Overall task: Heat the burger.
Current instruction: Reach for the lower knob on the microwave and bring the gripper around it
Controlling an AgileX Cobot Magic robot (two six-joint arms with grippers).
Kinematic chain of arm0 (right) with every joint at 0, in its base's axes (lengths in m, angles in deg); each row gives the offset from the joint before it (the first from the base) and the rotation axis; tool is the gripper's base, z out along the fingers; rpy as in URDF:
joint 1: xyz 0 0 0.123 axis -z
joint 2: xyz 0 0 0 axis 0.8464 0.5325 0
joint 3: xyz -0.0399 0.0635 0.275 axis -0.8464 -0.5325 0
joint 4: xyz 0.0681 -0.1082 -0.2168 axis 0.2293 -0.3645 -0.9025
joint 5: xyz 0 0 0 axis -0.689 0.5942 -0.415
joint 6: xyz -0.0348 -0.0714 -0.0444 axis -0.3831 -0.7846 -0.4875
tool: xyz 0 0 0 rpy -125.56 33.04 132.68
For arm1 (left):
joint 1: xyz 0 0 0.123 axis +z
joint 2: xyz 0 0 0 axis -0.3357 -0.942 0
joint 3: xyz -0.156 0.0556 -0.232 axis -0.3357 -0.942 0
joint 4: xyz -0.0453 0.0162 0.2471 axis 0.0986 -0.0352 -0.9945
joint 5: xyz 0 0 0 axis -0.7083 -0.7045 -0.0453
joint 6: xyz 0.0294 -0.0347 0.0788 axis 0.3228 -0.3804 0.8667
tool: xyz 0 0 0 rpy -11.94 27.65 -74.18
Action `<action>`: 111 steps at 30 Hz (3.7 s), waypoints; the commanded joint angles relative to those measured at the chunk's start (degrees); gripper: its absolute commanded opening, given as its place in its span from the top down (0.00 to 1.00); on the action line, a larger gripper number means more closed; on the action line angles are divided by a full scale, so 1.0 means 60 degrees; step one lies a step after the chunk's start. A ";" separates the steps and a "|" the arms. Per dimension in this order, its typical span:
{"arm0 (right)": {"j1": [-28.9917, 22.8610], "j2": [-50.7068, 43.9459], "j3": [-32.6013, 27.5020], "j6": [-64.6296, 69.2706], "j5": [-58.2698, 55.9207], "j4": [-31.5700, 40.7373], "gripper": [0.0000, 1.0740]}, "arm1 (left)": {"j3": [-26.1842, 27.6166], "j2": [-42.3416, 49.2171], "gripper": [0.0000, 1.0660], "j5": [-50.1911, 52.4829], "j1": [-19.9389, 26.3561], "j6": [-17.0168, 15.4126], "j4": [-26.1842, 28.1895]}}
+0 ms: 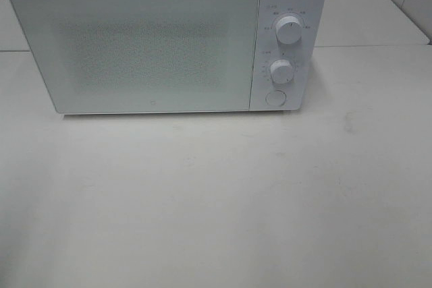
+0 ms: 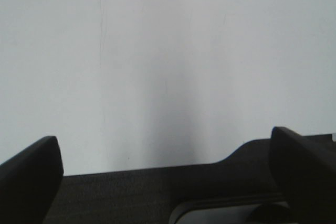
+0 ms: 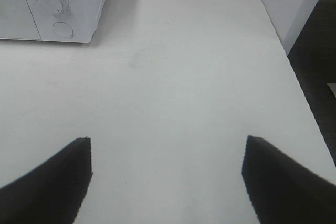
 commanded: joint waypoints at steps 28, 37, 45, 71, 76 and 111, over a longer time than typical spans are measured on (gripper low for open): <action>0.0057 -0.0248 -0.0029 -0.0010 0.0134 -0.0048 0.29 | -0.0535 0.4603 0.06 0.0668 0.0000 -0.0038 -0.0153; 0.0057 -0.0248 -0.0029 -0.0010 0.0134 -0.0048 0.29 | -0.0535 0.4603 0.06 0.0668 0.0000 -0.0038 -0.0153; 0.0029 -0.0248 -0.0029 0.0000 0.0134 -0.0038 0.29 | -0.0535 0.4603 0.06 0.0668 0.0000 -0.0038 -0.0153; 0.0029 0.2760 0.0153 0.0029 0.3762 0.0048 0.29 | -0.0535 0.4603 0.06 0.0668 0.0000 -0.0038 -0.0153; 0.0029 0.3772 -0.0067 0.0029 0.5252 0.0057 0.29 | -0.0535 0.4603 0.06 0.0668 0.0000 -0.0038 -0.0153; 0.0029 1.0017 -0.0678 0.1499 1.2385 0.0048 0.29 | -0.0535 0.4603 0.06 0.0668 0.0000 -0.0038 -0.0153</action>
